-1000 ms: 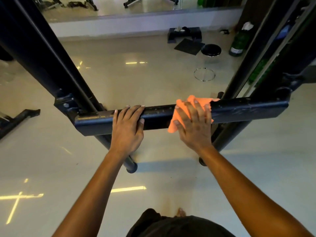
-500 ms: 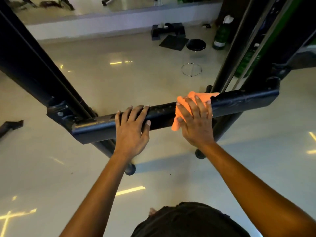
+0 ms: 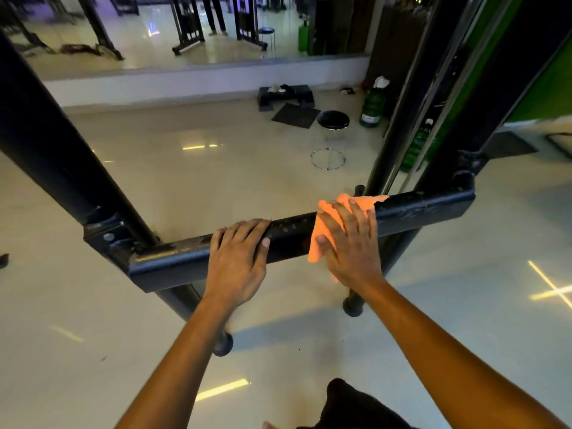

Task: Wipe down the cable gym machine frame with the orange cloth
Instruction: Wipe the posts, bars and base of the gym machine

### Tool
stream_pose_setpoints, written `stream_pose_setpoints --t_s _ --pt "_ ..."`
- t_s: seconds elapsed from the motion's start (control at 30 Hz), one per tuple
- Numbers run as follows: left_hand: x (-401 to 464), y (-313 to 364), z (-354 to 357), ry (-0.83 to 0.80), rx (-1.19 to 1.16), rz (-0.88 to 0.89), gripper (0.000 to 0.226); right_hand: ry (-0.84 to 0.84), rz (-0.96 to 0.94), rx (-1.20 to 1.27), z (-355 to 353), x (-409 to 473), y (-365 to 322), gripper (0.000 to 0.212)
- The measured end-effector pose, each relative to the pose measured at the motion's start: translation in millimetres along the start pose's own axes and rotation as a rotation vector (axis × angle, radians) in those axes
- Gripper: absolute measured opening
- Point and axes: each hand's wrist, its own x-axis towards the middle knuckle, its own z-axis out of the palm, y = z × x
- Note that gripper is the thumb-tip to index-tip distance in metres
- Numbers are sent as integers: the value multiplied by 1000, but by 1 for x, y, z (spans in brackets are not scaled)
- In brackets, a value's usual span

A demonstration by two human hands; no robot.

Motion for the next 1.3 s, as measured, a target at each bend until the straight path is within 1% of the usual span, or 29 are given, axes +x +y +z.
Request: stream_pose_setpoints --t_s 0.03,0.1,0.13,0.2,0.23,0.3,0.33,0.37,0.43,0.47,0.53,0.6,0.67,0.7,0.8,0.83,0.87,0.9,0.97,1.03,1.07,1.1,1.17,1.23,1.27,1.3 --pt "0 1 1 1 4 -5 45 16 76 11 1 -1 -8 54" --pt "-1 4 2 13 2 -23 45 69 154 20 9 1 -42 48" --pt "-1 6 2 16 -4 -33 44 82 145 52 13 3 -61 47" --pt "-1 9 4 12 -19 -55 44 65 35 105 19 2 -84 48" --pt "0 11 5 8 -24 -64 45 54 -45 100 19 1 -80 50" --pt "2 12 6 6 -24 -73 45 22 -186 33 17 3 -46 54" --pt "1 13 6 12 -20 -76 45 -4 -227 -8 14 3 -25 57" --pt "-1 13 7 21 -19 -75 45 -28 -216 -30 10 2 -4 59" --pt "-1 12 8 40 -37 -72 44 -21 -59 -22 3 -3 19 60" --pt "-1 12 9 47 -51 -79 44 5 43 -5 3 -4 14 58" --pt "1 12 11 57 -69 -96 43 85 226 35 12 0 -27 52" --pt "0 12 12 52 -82 -97 43 120 301 129 22 7 -79 50" --pt "0 11 11 44 -83 -95 43 109 224 165 32 4 -100 50" --pt "0 12 10 39 -76 -93 43 119 145 143 34 1 -91 51" --pt "0 20 9 40 -38 -118 44 150 -199 -12 33 -7 -25 62" --pt "-1 23 10 43 -26 -129 45 140 -279 -46 32 -9 2 65" --pt "-1 28 12 45 -15 -137 47 123 -304 -58 27 -10 29 68" --pt "-2 32 14 43 -4 -146 49 112 -278 -50 22 -11 53 71" --pt "0 44 20 35 9 -165 51 103 -95 15 14 -11 76 68" --pt "6 64 28 30 -4 -172 52 129 110 62 14 -9 57 57" --pt "10 74 32 28 -17 -171 51 136 158 85 16 -7 37 54" --pt "14 83 36 25 -34 -172 50 129 147 114 17 -6 17 53" --pt "23 100 44 21 -79 -190 48 89 -24 154 17 -10 2 56" --pt "29 112 50 27 -92 -198 47 110 -236 91 17 -13 41 57" --pt "31 114 51 35 -87 -201 47 124 -297 49 16 -13 68 58" --pt "34 119 53 36 -83 -204 47 133 -313 14 14 -14 97 61"
